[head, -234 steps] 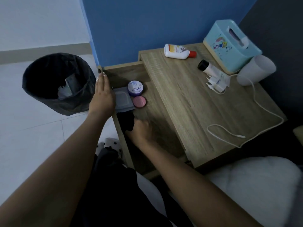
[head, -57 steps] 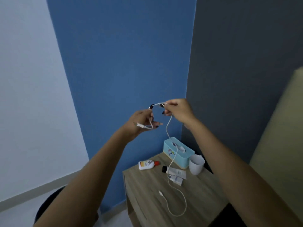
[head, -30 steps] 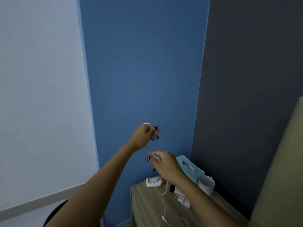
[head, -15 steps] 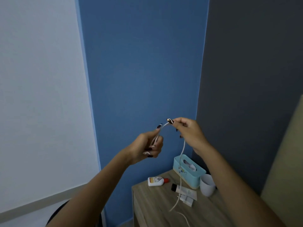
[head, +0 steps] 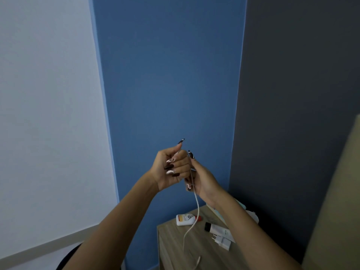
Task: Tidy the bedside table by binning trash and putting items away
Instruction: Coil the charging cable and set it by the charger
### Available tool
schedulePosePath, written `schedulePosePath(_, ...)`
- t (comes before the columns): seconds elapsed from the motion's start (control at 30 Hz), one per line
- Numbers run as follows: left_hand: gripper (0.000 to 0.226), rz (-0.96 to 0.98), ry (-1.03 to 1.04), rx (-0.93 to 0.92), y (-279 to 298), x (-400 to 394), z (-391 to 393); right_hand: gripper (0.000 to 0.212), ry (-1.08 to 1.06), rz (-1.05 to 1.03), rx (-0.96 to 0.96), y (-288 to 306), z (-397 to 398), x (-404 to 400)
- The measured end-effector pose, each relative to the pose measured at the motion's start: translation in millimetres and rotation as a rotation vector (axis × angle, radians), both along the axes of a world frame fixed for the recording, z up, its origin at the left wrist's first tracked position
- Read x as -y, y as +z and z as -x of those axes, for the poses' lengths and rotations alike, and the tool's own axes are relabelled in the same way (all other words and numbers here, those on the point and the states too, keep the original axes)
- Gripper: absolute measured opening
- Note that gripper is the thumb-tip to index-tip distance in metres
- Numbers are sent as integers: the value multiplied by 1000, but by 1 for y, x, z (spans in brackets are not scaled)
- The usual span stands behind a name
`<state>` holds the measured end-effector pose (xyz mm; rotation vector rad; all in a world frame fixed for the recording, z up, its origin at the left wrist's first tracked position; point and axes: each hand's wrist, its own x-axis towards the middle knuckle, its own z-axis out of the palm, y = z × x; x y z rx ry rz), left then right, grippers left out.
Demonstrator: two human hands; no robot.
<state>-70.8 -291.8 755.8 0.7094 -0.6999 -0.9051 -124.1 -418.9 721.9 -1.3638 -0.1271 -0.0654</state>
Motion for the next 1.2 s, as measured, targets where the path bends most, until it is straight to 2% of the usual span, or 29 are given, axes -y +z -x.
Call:
schedulePosePath(0.13,55,-29,30,-3,-3,-5,-2,29,57,-25,-30,2,4,-1)
schedulePosePath(0.2,53,-143,175,38,-1,-5,-1,32,32,34,-4,2,4,-1)
schedulePosePath(0.3,46,-363,500,127,0,-4,1,36,-96,192,53,2,1,0)
schedulePosePath(0.37,40,-405,592,123,-1,-5,1,35,-172,237,76,4,0,2)
schedulePosePath(0.47,39,-308,493,0,4,-8,6,33,-263,231,102,3,0,-1)
schedulePosePath(0.53,40,-234,436,-83,11,-6,11,32,-374,303,158,-2,-2,-6)
schedulePosePath(0.63,37,-174,482,-118,17,2,11,29,-533,475,235,-12,-1,-16)
schedulePosePath(0.77,32,-44,610,-158,23,3,4,25,-463,633,184,-25,8,-32)
schedulePosePath(0.87,28,-114,735,71,20,0,-4,18,-347,842,185,-28,15,-36)
schedulePosePath(1.03,28,-406,941,735,-3,-8,-11,25,-235,1049,155,-2,23,-31)
schedulePosePath(1.13,30,-632,976,1162,-12,-10,-9,20,-118,1167,93,23,34,-25)
schedulePosePath(1.2,27,-728,957,1361,-17,-10,-7,20,-52,1245,71,42,40,-17)
